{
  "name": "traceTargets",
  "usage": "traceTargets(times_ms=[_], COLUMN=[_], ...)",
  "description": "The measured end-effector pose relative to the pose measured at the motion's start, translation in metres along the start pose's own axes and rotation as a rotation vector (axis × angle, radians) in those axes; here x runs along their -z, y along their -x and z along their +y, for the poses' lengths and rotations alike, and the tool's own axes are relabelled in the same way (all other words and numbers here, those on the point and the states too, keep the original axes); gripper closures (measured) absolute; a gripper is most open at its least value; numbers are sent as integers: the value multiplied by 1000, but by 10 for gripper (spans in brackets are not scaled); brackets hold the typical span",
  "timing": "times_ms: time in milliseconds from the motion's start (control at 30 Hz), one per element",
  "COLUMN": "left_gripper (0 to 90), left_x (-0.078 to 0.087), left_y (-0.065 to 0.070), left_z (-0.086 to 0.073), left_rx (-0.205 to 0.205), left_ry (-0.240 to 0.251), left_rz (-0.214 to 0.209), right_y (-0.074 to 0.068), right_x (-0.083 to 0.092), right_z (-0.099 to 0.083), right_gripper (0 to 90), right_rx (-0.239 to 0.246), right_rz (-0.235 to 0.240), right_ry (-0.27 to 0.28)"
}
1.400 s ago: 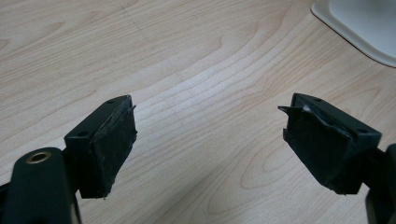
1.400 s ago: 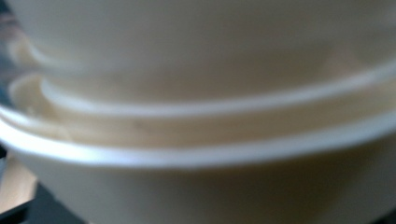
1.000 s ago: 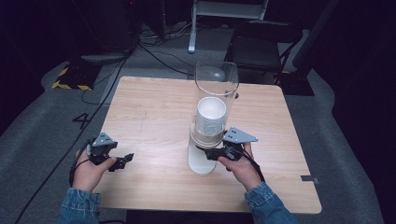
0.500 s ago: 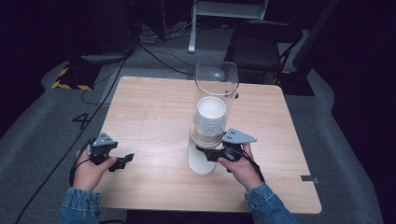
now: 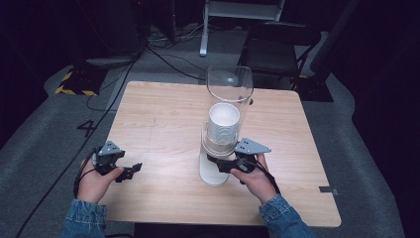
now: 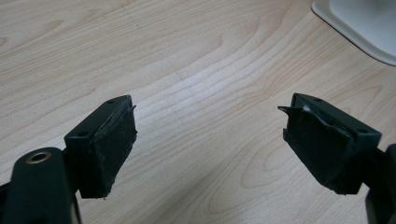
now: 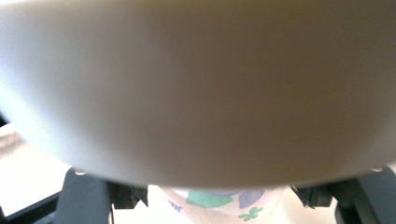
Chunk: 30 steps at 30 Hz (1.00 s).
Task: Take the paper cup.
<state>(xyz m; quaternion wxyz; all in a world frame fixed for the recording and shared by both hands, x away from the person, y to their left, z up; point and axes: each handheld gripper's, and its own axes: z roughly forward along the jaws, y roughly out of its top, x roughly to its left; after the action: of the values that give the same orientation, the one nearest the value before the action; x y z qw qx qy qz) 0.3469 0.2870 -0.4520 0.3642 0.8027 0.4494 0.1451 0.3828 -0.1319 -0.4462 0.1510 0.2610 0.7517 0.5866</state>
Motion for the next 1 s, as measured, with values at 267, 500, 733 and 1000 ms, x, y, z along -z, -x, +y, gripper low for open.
traceTargets(times_ms=[267, 500, 733, 1000], left_gripper=[166, 165, 165, 165], left_x=[-1, -1, -1, -2], left_y=[0, 1, 0, 0], left_z=[0, 0, 0, -1], left_rx=[-2, 0, 0, 4], left_ry=[1, -1, 0, 3], left_rz=[-2, -5, -4, -3], right_y=[-1, -3, -5, -5], right_x=[1, 2, 3, 4], right_z=[0, -1, -1, -2], right_gripper=[327, 328, 328, 331], right_rx=[1, -9, -23, -40], right_rz=[-7, -9, -12, -7], right_ry=[-5, -10, -17, -29])
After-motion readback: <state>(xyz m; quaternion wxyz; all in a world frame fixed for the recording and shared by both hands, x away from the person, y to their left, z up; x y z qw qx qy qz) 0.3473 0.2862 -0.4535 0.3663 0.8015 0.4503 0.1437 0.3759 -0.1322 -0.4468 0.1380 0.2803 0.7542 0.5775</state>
